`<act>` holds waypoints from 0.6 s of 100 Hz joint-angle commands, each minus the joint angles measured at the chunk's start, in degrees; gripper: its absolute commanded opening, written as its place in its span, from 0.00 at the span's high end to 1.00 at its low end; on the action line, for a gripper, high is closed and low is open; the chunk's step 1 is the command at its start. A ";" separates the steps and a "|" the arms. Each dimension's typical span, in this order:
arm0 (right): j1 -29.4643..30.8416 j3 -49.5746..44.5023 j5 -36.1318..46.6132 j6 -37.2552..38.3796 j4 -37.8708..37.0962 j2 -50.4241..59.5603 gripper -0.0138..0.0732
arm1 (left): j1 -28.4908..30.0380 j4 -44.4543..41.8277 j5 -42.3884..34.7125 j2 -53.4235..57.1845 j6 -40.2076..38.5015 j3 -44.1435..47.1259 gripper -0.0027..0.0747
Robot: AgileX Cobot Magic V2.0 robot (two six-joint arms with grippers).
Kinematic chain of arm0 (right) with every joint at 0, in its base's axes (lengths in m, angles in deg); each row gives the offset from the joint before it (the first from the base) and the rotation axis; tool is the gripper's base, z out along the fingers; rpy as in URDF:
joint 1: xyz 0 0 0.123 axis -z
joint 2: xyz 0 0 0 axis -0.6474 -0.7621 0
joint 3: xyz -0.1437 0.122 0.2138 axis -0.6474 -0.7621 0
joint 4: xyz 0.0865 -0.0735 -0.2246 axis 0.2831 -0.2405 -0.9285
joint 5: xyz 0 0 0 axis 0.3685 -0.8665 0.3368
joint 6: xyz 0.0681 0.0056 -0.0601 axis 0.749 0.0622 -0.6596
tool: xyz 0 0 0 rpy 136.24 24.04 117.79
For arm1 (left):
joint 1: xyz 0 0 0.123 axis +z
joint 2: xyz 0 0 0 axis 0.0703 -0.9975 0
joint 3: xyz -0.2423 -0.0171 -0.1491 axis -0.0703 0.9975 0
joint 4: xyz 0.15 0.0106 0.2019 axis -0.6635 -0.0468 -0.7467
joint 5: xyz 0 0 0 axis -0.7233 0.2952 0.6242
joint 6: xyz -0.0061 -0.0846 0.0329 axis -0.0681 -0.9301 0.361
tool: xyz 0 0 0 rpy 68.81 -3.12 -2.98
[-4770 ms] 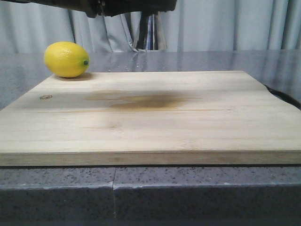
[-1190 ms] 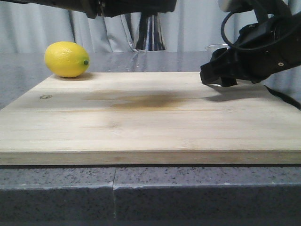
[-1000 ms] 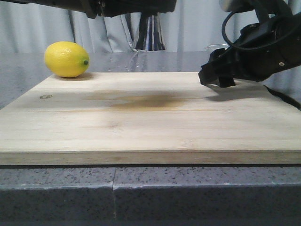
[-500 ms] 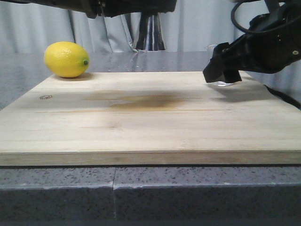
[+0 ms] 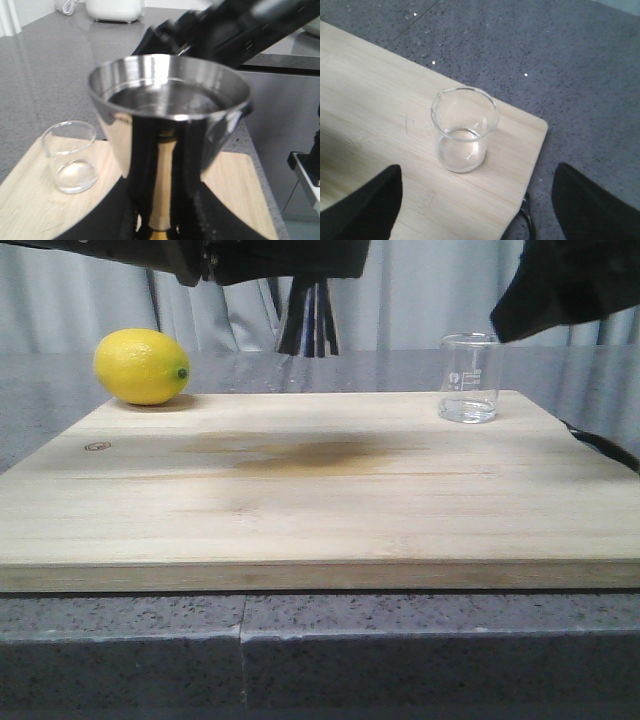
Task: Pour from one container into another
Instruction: 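Open the right gripper and lift it away from the beaker, then lower the steel jigger onto the board with the left gripper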
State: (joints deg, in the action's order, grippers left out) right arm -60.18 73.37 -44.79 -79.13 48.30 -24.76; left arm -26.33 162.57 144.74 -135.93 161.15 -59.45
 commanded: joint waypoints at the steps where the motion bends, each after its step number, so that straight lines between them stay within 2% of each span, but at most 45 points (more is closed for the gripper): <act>1: -0.19 1.46 0.76 -0.19 -0.07 5.23 0.23 | 1.35 4.29 2.53 3.01 0.86 -1.70 0.99; 35: -0.19 1.46 -0.24 -0.19 0.06 19.76 0.23 | 5.78 9.80 7.51 1.01 5.42 -1.70 0.99; 60: -0.19 1.46 -3.27 -0.19 0.06 23.38 0.23 | 5.78 10.70 7.51 -3.65 6.84 -1.70 0.99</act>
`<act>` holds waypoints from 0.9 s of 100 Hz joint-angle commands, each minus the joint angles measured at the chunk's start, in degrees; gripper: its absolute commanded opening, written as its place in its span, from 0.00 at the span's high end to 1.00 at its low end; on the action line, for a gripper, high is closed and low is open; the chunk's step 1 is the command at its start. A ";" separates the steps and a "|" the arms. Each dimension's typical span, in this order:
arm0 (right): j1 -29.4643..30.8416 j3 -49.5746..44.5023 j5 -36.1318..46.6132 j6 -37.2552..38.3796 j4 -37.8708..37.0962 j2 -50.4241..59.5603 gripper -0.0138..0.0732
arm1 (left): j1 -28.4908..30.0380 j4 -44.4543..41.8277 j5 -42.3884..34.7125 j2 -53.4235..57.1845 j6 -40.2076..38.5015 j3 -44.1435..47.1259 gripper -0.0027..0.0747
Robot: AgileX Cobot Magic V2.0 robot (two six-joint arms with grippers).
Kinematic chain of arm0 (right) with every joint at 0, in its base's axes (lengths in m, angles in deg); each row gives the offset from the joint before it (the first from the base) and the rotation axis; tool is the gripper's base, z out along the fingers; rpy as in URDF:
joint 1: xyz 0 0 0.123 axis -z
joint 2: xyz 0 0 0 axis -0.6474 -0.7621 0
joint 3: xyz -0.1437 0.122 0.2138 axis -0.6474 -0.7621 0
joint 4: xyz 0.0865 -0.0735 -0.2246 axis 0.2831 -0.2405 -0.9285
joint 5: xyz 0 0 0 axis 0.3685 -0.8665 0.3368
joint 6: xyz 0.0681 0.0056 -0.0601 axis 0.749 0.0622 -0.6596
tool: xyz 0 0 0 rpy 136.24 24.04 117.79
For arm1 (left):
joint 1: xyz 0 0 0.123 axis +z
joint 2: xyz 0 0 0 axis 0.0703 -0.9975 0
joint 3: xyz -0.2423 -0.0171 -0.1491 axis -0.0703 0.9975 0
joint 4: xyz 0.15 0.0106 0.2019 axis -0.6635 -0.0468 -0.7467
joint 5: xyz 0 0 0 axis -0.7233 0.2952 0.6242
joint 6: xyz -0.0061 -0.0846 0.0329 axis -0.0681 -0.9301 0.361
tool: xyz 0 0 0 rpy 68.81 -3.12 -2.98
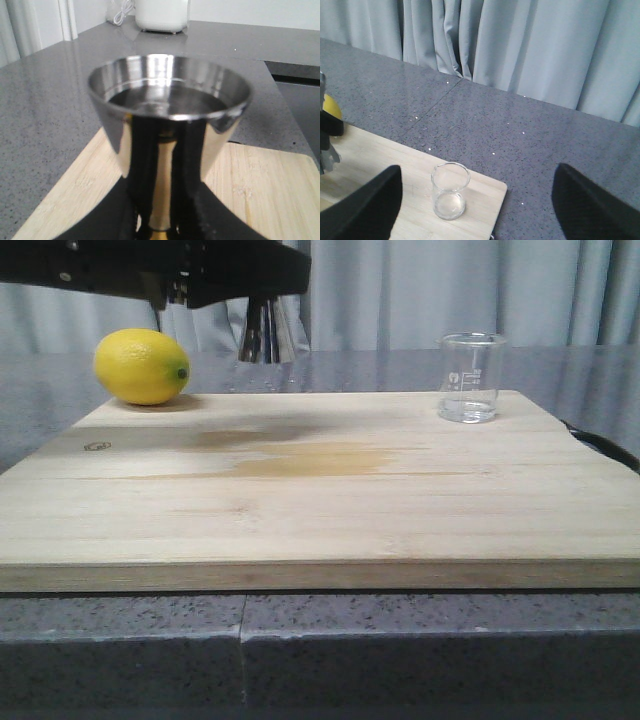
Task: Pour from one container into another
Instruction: 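Lower the steel jigger onto the board with the left gripper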
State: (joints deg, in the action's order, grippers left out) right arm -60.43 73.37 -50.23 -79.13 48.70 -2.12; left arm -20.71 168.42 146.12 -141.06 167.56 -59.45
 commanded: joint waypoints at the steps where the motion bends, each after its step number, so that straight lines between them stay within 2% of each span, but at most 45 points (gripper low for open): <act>1: 0.06 1.46 2.03 -0.19 -0.34 0.74 0.23 | 0.16 4.85 6.13 1.51 0.43 -1.70 0.99; 57: 0.06 1.46 0.70 -0.19 -0.34 0.82 0.23 | 2.79 7.22 6.13 0.25 5.99 4.85 0.99; 90: 0.06 1.46 0.84 -0.19 -0.34 0.82 0.23 | 2.92 7.37 6.13 0.25 7.87 5.73 0.99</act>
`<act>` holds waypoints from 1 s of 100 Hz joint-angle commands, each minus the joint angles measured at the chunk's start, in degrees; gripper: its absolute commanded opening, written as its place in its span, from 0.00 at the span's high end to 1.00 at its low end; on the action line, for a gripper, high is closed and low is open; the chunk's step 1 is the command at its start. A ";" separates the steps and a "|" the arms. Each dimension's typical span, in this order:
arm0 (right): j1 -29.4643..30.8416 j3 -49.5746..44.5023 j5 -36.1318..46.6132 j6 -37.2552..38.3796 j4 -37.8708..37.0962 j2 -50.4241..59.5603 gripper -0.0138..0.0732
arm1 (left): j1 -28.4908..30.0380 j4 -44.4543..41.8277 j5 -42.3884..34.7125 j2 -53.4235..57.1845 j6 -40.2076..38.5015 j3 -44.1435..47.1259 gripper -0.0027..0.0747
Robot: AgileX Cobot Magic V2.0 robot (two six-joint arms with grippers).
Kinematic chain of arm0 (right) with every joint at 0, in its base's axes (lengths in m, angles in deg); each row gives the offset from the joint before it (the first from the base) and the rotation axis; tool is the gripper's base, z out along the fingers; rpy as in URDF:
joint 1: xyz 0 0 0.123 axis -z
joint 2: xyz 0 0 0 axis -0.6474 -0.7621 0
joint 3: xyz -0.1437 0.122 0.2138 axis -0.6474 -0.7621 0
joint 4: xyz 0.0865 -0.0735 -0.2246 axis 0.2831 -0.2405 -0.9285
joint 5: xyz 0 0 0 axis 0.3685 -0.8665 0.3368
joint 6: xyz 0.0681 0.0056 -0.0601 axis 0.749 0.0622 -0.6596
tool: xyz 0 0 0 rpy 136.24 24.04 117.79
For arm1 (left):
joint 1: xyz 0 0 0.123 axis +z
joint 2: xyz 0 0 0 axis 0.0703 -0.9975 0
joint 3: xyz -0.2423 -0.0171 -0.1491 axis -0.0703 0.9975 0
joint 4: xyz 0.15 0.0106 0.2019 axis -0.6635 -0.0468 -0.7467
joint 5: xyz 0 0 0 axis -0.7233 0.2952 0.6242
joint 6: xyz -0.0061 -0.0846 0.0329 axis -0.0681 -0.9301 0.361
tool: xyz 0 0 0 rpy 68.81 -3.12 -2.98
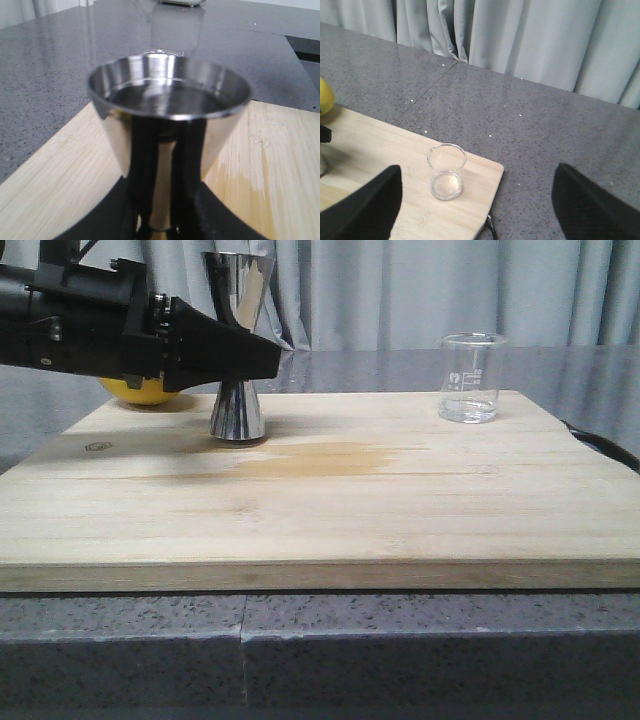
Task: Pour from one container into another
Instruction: 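Lower the steel jigger onto the board with the left gripper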
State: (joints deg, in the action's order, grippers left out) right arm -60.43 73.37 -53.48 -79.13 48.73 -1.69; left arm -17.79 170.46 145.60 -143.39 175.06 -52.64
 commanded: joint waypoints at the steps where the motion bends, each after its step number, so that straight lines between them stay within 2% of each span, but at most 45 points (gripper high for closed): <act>1: 0.06 1.46 4.09 -0.19 -0.37 0.39 0.23 | -0.01 5.33 6.65 2.57 0.38 -1.08 0.99; 67: 0.06 1.46 6.55 -0.19 -0.37 0.39 0.23 | -0.01 4.82 6.65 2.57 0.86 0.86 0.99; 100: 0.06 1.46 6.55 -0.19 -0.37 0.39 0.23 | -0.01 0.89 6.65 2.57 0.26 0.86 0.99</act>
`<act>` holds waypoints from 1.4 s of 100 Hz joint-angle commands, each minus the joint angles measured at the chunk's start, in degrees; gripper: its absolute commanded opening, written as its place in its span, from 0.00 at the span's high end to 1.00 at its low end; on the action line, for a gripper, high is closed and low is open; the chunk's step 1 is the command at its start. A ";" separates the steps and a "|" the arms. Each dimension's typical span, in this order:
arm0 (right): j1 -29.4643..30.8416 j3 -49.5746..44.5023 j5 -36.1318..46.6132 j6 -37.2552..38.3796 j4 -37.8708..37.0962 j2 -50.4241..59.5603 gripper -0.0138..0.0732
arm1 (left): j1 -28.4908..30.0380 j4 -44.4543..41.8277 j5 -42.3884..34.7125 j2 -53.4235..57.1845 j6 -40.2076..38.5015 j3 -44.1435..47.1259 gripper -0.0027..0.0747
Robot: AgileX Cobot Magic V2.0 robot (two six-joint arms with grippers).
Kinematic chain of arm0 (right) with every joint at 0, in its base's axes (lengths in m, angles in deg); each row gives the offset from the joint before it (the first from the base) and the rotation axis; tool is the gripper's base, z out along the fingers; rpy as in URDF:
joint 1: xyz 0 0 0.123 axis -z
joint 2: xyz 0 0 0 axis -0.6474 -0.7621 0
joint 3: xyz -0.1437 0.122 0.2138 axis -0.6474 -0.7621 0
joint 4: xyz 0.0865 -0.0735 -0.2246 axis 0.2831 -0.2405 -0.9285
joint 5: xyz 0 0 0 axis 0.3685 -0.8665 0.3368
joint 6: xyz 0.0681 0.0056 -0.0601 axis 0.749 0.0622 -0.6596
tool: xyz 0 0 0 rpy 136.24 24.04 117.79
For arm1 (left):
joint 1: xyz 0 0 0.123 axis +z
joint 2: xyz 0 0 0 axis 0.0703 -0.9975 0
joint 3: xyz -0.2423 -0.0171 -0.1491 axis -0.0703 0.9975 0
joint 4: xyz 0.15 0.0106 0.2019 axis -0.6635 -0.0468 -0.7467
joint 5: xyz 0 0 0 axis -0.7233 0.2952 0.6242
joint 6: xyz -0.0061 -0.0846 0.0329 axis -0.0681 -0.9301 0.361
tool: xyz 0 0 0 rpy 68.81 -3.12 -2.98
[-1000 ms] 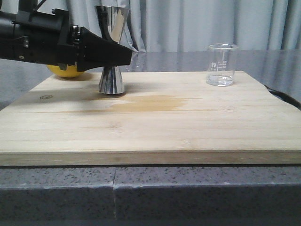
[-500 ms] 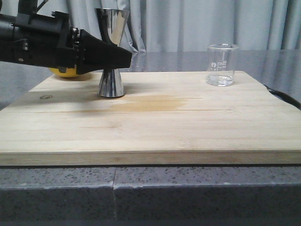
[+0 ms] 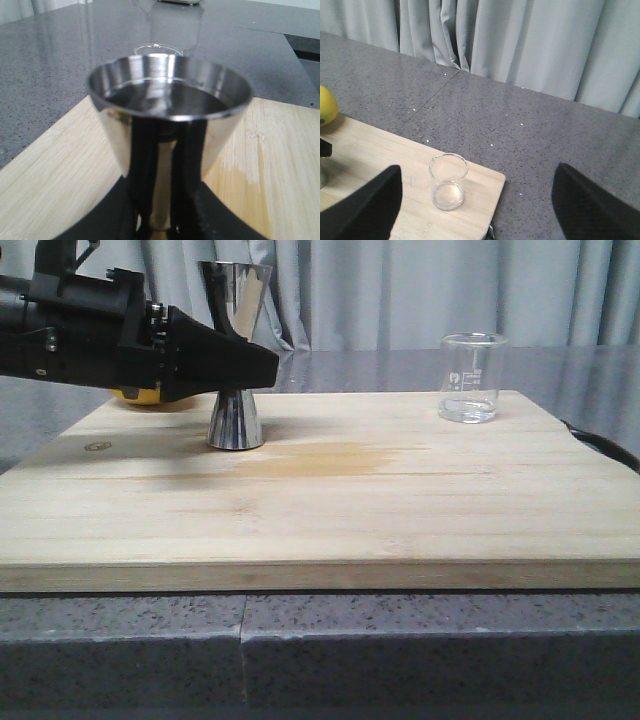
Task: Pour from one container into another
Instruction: 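Lower the steel jigger onto the board with the left gripper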
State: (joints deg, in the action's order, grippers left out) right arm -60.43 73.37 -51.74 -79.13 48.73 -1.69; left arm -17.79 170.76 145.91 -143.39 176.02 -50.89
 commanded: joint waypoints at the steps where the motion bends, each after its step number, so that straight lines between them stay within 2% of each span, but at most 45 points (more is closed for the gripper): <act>1: 0.06 1.46 4.81 -0.19 -0.37 0.39 0.23 | -0.01 0.48 6.34 2.57 -0.70 -0.89 0.99; 106: 0.06 1.46 5.32 -0.19 -0.37 0.39 0.23 | -0.01 -1.93 5.33 2.57 -0.81 -0.89 0.99; 113: 0.06 1.46 5.46 -0.19 -0.37 0.39 0.23 | -0.01 -2.17 5.21 2.57 -0.81 -0.89 0.96; 128: 0.06 1.46 6.48 -0.19 -0.37 0.39 0.23 | -0.01 -2.17 5.13 2.57 -1.62 -0.89 0.84; 140: 0.06 1.46 7.20 -0.19 -0.37 0.39 0.23 | -0.01 -2.79 4.85 2.57 -2.01 -0.89 0.81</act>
State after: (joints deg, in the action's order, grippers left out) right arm -60.43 73.37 -49.76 -79.13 48.73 -1.69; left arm -17.79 168.36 146.92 -143.39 175.22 -50.89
